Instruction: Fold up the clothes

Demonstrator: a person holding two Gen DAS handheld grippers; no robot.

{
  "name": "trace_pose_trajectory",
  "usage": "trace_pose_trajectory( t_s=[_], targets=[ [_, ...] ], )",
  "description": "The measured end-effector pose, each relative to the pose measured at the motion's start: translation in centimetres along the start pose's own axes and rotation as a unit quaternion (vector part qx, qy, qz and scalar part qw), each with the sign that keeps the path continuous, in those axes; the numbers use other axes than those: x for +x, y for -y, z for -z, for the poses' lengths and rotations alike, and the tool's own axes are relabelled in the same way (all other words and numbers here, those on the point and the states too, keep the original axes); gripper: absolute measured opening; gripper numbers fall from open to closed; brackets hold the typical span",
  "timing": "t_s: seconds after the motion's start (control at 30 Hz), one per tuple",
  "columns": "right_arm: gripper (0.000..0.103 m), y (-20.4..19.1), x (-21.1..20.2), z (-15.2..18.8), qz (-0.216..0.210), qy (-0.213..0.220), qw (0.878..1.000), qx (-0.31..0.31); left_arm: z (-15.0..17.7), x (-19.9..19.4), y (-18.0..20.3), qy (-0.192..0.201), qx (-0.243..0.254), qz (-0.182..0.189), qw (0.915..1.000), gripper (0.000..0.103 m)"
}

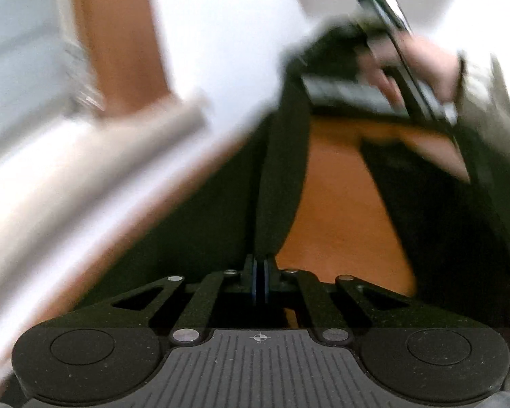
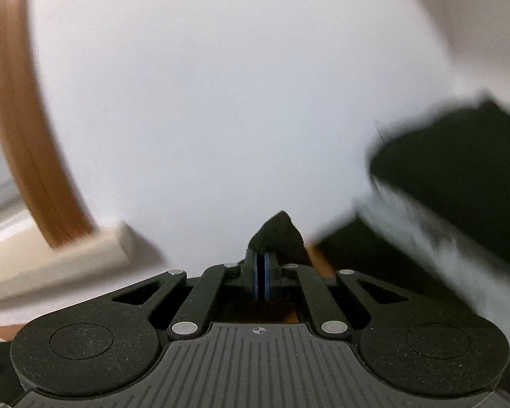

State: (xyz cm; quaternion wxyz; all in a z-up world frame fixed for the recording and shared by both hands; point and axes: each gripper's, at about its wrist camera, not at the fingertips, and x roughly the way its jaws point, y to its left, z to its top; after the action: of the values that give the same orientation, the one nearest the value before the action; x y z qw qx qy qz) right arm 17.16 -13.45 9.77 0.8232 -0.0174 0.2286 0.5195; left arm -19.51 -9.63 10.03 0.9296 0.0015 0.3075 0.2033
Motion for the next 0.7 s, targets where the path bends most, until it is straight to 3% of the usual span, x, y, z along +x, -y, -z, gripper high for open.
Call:
trace_pose_trajectory(
  t_s=[0.03, 0.1, 0.17, 0.27, 0.33, 0.43, 0.57, 0.7],
  targets=[
    [0.004, -0.7, -0.7, -1.3, -0.009, 0.023, 1.0, -0.006, -1.0, -1.7, -0.8, 0.021, -0.007, -0.008, 0.9997, 0.004],
    [0.004, -0.1, -1.5, -1.2, 0.0, 0.001, 1.0, -0.014, -2.5, -4.9, -1.6, 0.06, -0.019, -0.01, 0.998, 0.004],
    [0.004, 0.6, -2.4, -0.9, 0.011, -0.027, 0.999, -0.021, -2.9, -6.4, -1.1, 0.068, -0.025, 0.01, 0.9973, 0.004],
    [0.004, 1.6, -3.6, -0.4, 0.028, -0.068, 0.997, -0.032, -0.6, -4.1, 2.1, 0.012, -0.005, 0.05, 0.9987, 0.004],
    [0.004, 3.6, -2.1, 2.7, 0.058, -0.126, 0.99, -0.038, 1.5, -1.9, 3.8, -0.024, 0.002, 0.069, 0.9973, 0.004],
    [0.004, 4.8, -0.5, 3.6, 0.049, -0.148, 0.988, 0.0, 2.4, -1.0, 4.0, -0.034, -0.003, 0.06, 0.9976, 0.004],
    [0.004, 0.8, 0.6, 0.6, 0.02, -0.088, 0.995, -0.036, 0.3, -3.5, 1.1, 0.008, -0.029, 0.016, 0.9994, 0.004],
    [0.004, -2.2, -2.6, -3.5, -0.024, 0.041, 0.997, -0.059, -1.0, -6.1, 0.2, 0.041, -0.042, 0.002, 0.9983, 0.004]
  ],
)
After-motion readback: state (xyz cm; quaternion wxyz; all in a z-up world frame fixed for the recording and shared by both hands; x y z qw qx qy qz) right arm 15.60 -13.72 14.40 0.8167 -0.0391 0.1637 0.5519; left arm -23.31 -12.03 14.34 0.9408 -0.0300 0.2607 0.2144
